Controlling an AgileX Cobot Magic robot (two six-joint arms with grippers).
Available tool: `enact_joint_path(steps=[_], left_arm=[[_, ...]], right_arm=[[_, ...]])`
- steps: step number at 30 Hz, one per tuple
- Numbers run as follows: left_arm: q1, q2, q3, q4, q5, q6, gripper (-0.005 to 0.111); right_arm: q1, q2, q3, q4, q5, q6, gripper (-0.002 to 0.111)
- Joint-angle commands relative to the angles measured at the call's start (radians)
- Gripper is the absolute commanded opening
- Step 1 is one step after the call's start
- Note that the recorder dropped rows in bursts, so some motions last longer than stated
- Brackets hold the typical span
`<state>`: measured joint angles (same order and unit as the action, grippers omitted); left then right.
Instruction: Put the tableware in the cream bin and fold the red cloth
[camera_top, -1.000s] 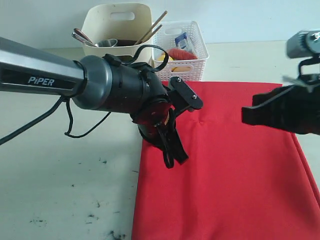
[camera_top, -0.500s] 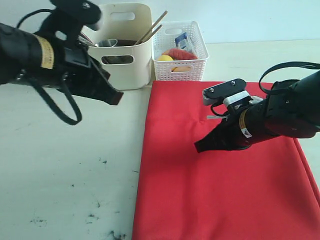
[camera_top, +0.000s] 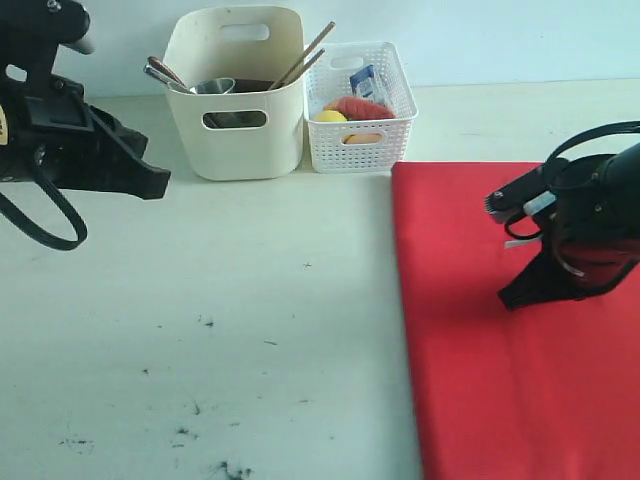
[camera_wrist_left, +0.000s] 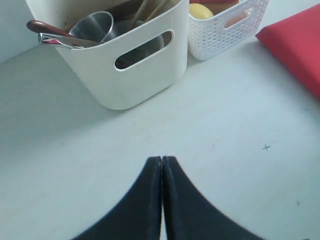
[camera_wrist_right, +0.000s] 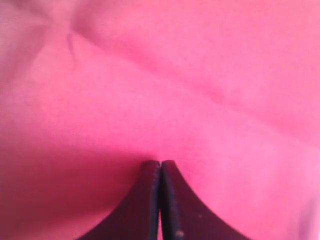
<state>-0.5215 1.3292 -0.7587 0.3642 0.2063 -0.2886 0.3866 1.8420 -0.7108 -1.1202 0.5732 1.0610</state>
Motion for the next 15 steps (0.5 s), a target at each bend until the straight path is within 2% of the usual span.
enact_joint_path(steps=[1, 6, 9, 13, 15], left_arm=[[0.003, -0.01, 0.005, 0.0, -0.03, -0.004, 0.003], [0.003, -0.01, 0.005, 0.0, -0.03, -0.004, 0.003], [0.003, -0.01, 0.005, -0.004, -0.032, -0.004, 0.003], [0.003, -0.01, 0.005, -0.003, -0.034, -0.004, 0.003], [0.003, -0.01, 0.005, -0.003, -0.034, -0.004, 0.003]], right_arm=[[-0.041, -0.041, 0.006, -0.066, 0.026, 0.121, 0.0], [-0.039, -0.185, 0.006, 0.002, 0.024, 0.118, 0.0], [-0.039, -0.272, 0.009, 0.151, -0.008, 0.021, 0.0], [-0.039, -0.3, 0.056, 0.333, -0.184, -0.168, 0.0], [-0.039, -0.281, 0.099, 0.33, -0.288, -0.185, 0.0]])
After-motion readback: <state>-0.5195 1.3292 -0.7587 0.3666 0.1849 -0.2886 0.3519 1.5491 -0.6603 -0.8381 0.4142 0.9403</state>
